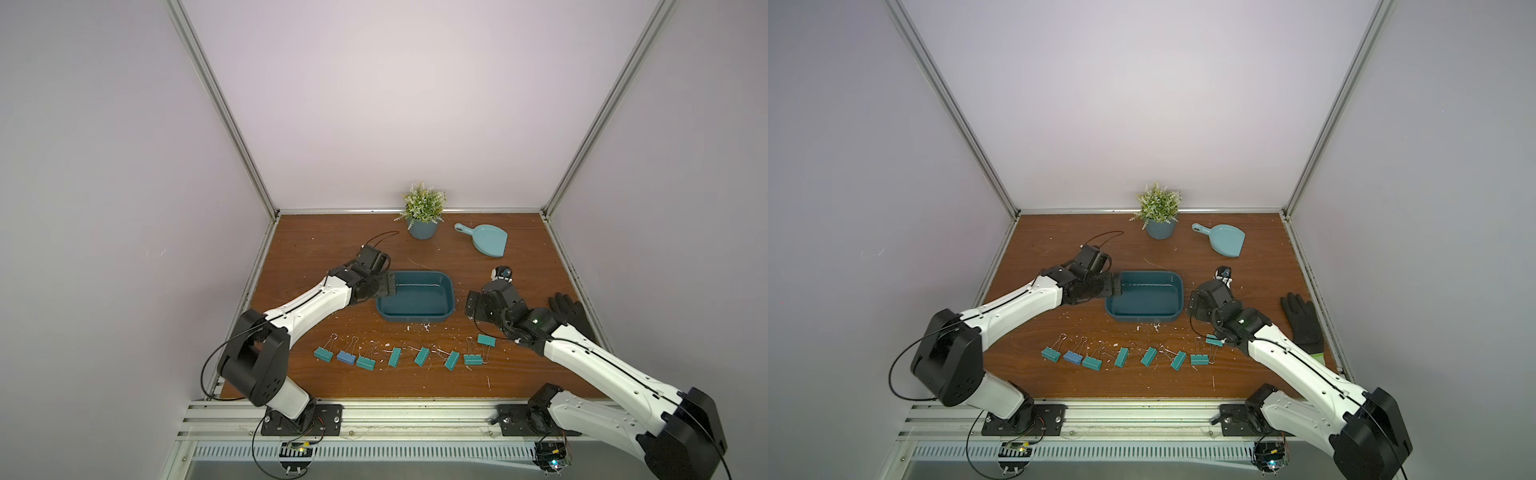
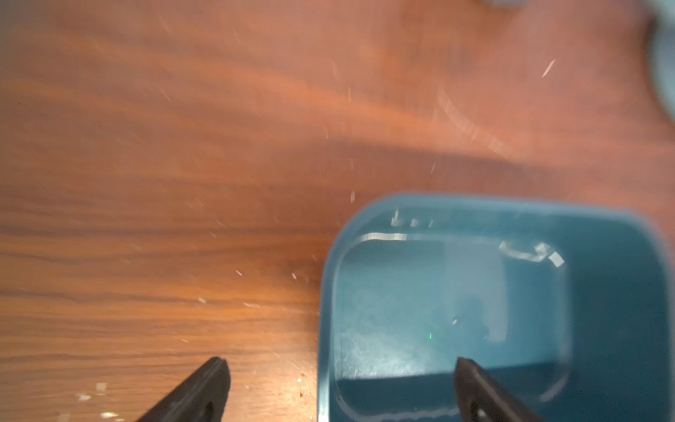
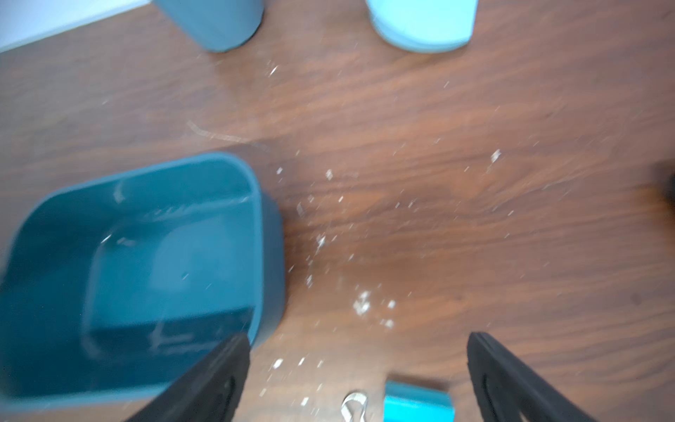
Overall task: Take out the binder clips from the storage box
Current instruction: Reset both arms
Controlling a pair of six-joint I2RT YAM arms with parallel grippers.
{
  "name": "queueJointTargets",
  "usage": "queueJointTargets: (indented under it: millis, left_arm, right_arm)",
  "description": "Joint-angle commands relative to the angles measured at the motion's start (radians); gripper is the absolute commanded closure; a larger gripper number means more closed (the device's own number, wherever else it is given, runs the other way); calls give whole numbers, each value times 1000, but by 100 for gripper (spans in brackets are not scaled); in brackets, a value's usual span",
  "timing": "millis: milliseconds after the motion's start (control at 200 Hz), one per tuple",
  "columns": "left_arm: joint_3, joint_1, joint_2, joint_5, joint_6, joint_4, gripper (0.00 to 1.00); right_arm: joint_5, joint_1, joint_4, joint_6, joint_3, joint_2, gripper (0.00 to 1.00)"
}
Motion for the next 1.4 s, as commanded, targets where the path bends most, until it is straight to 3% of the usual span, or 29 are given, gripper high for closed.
queueJointTargets:
  millis: [0,80,240,315,435,591,641,706,786,841,896,1021,1101,1191,1286,1396]
  left_arm:
    - [0,37,-118,-218,24,-13,1]
    - [-59,81,-196,-348,48,34,1]
    - [-230,301,-279,-364,122,183,1]
    - [-310,375,-265,-445,152,276,1]
    - [-436,409,-210,-612,204,513,1]
    - [-606,409,-142,-624,325,984,1]
    - [-664,410,-122,-574,400,1168,1]
    - [-699,404,-92,-479,528,1284,0]
    - [-798,410,-58,-513,549,1519,0]
    - [-848,435,-41,-440,540,1620,0]
    - [-875,436,-11,-399,564,1710,0]
    - [-881,442,45,-206,621,1743,0]
    - [-880,447,52,-200,619,1755,0]
    - [-879,447,53,-200,618,1757,0]
    - [-883,447,53,-200,618,1763,0]
    - [-884,447,54,-200,620,1767,0]
  right_arm:
    - [217,-9,138,-94,-37,0,1]
    - [319,-17,279,-186,-99,-17,1]
    - [399,-90,679,-462,-259,-44,1]
    - [370,-149,906,-567,-356,-37,1]
    - [288,-251,1201,-658,-468,33,1]
    - [210,-339,1329,-699,-452,202,1]
    - [205,-355,1447,-728,-475,266,1]
    - [175,-376,1603,-781,-502,338,1]
    - [126,-405,1598,-735,-477,368,1]
    - [-8,-435,1616,-734,-484,386,1]
    - [-65,-455,1689,-739,-496,434,1]
    - [-224,-531,1656,-692,-504,429,1]
    - [-242,-539,1875,-703,-563,503,1]
    - [-250,-539,1670,-699,-497,457,1]
    - [-252,-546,1751,-692,-521,478,1]
    - [-254,-546,1715,-692,-508,472,1]
